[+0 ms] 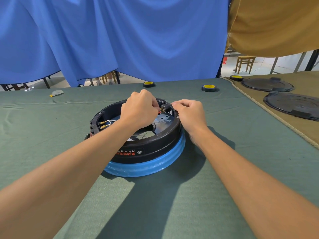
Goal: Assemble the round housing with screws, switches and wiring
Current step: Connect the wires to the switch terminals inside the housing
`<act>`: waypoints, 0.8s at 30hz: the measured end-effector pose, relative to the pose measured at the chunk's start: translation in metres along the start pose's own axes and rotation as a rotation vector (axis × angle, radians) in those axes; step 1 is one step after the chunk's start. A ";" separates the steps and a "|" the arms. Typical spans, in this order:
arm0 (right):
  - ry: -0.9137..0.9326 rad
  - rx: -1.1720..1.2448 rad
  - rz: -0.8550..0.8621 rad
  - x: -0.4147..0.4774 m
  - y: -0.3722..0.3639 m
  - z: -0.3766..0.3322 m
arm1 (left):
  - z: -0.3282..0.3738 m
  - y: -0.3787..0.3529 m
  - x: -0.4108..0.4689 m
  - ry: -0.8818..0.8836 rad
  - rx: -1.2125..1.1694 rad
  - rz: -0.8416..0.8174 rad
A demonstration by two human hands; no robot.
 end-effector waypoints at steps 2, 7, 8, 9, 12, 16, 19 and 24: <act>-0.001 -0.001 0.002 0.000 0.000 0.000 | 0.000 -0.001 0.001 -0.003 0.006 -0.002; -0.007 -0.002 0.005 -0.001 0.000 0.000 | 0.001 -0.003 0.003 -0.023 0.020 0.003; -0.007 -0.003 0.006 -0.001 0.000 0.000 | 0.001 -0.003 0.003 -0.029 0.028 0.003; -0.007 -0.001 0.006 -0.001 0.000 0.000 | 0.002 -0.003 0.003 -0.033 0.036 0.004; 0.001 -0.015 0.000 0.000 -0.001 -0.001 | 0.003 -0.003 0.004 -0.039 0.058 0.007; 0.014 -0.050 -0.020 0.001 -0.002 -0.002 | 0.006 -0.004 0.004 -0.045 0.080 0.001; 0.012 -0.045 -0.023 0.001 -0.001 -0.003 | 0.008 -0.004 0.005 -0.069 0.104 -0.012; 0.011 -0.028 -0.018 0.000 0.000 -0.003 | 0.013 -0.004 0.008 -0.114 0.142 -0.022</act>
Point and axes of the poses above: each hand's wrist, its own x-axis towards the middle knuckle, its own y-axis out of the back of the hand, z = x × y, the point moved 3 cm from there along x, towards the middle knuckle, and after that the axes turned 5 degrees about -y, right-handed, at the moved point
